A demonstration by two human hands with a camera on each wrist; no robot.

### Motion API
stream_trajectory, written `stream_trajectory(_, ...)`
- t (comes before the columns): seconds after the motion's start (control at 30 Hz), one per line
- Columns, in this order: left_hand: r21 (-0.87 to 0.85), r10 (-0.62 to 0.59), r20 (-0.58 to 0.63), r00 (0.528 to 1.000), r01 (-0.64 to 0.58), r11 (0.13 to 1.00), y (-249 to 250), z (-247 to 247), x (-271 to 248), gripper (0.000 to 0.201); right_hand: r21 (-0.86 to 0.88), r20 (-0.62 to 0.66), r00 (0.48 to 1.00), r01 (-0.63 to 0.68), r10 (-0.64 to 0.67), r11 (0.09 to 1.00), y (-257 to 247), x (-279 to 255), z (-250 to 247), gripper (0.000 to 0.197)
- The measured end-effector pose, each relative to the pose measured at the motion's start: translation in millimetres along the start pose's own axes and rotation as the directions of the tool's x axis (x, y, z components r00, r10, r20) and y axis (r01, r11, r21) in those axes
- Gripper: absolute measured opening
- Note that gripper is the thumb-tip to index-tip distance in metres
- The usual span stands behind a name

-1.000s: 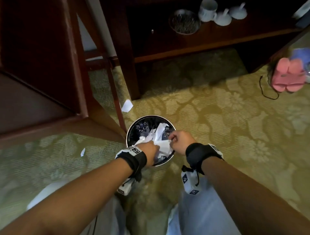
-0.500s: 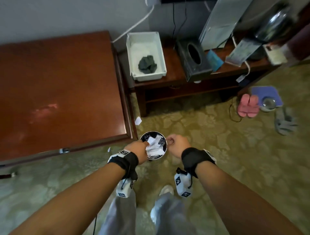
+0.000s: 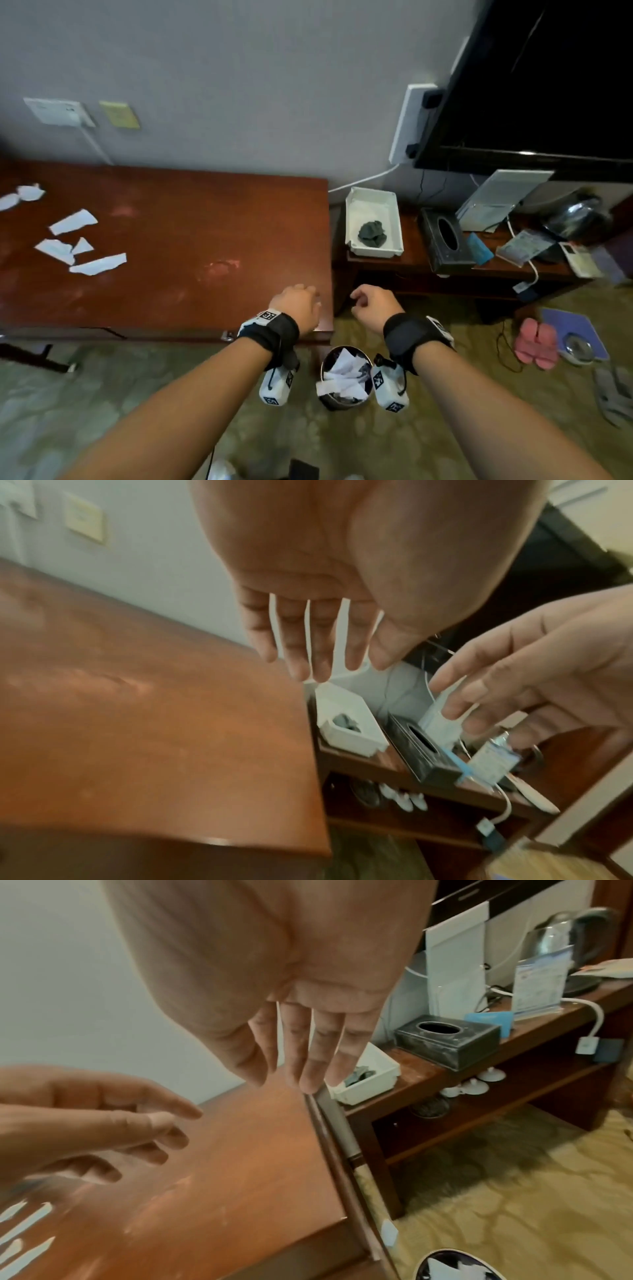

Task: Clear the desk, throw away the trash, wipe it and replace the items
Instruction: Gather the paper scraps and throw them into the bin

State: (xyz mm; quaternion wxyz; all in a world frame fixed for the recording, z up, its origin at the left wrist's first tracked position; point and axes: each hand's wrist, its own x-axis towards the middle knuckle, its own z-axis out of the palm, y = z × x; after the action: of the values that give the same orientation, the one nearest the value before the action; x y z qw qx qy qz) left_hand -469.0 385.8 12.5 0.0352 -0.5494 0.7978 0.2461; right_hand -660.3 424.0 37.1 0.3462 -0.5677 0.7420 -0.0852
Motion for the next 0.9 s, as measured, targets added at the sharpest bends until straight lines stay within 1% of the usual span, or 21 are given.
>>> stream_trajectory(0.1,0.034,-0.009,-0.048,0.999,0.010,0.999,-58,-40,-18,0.043,-0.067,0.007,0.999,0.043,-0.043,0.997,-67,6,26,0.026)
stream_trajectory(0.2,0.089,-0.051,-0.074,0.996,0.057,0.994,-129,-81,-45,0.043,-0.155,0.023,0.996,0.093,-0.091,0.983,-138,15,55,0.029)
stream_trajectory(0.33,0.107,-0.185,-0.102,0.978,0.195,0.975,-236,-126,-86,0.044,-0.236,0.080,0.984,0.172,-0.157,0.956,-236,31,94,0.030)
stream_trajectory(0.43,0.108,-0.292,-0.123,0.948,0.305,0.946,-309,-152,-110,0.044,-0.242,0.143,0.965,0.251,-0.222,0.937,-306,45,122,0.026)
stream_trajectory(0.5,0.105,-0.346,-0.138,0.928,0.361,0.927,-352,-168,-118,0.044,-0.237,0.181,0.946,0.309,-0.270,0.921,-347,60,143,0.027)
stream_trajectory(0.57,0.111,-0.396,-0.152,0.906,0.413,0.904,-391,-177,-122,0.044,-0.246,0.219,0.926,0.357,-0.307,0.901,-384,79,167,0.028)
stream_trajectory(0.7,0.097,-0.473,-0.126,0.872,0.485,0.869,-460,-189,-111,0.045,-0.281,0.285,0.890,0.434,-0.357,0.856,-443,123,215,0.027)
stream_trajectory(0.8,0.108,-0.497,-0.094,0.863,0.505,0.856,-504,-200,-95,0.045,-0.266,0.311,0.876,0.452,-0.368,0.852,-485,167,246,0.027)
stream_trajectory(0.9,0.136,-0.523,-0.053,0.851,0.525,0.840,-543,-214,-88,0.044,-0.238,0.367,0.865,0.444,-0.344,0.864,-523,194,276,0.027)
